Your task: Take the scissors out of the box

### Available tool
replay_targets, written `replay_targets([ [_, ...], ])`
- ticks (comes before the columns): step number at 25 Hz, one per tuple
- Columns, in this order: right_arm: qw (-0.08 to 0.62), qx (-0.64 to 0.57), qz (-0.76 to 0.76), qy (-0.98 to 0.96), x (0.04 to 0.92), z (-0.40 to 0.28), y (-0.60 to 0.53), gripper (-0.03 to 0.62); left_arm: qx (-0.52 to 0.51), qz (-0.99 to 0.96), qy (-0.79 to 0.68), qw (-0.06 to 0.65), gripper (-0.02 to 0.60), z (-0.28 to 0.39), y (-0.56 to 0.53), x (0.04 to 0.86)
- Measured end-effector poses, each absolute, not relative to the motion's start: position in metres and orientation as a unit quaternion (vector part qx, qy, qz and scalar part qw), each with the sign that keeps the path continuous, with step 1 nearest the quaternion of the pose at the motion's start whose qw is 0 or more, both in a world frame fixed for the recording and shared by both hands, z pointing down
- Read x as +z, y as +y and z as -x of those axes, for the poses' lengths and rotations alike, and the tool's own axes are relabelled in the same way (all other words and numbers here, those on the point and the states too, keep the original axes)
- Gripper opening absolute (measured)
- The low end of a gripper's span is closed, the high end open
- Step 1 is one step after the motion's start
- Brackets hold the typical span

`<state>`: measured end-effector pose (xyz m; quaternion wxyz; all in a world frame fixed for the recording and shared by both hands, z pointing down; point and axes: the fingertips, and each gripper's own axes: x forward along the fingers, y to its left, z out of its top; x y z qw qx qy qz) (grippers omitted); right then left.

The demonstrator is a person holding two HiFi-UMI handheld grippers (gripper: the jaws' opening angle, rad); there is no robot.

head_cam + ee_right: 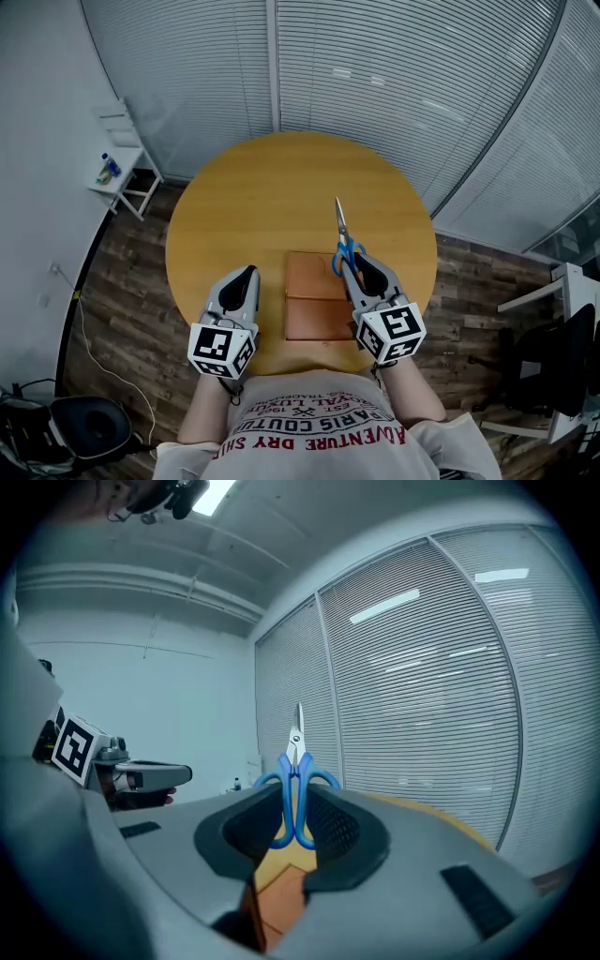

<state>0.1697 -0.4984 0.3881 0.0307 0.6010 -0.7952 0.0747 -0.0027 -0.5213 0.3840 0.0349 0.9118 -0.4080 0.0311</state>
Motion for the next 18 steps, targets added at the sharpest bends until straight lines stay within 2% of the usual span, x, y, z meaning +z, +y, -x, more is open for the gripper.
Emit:
replay_targets([
  [18, 0.032, 0.089, -0.607, -0.789, 0.401, -0.168, -0.506, 0.089, 0.041, -0.915, -0.4, 0.036, 0.009, -0.001, -0.53, 0.393],
])
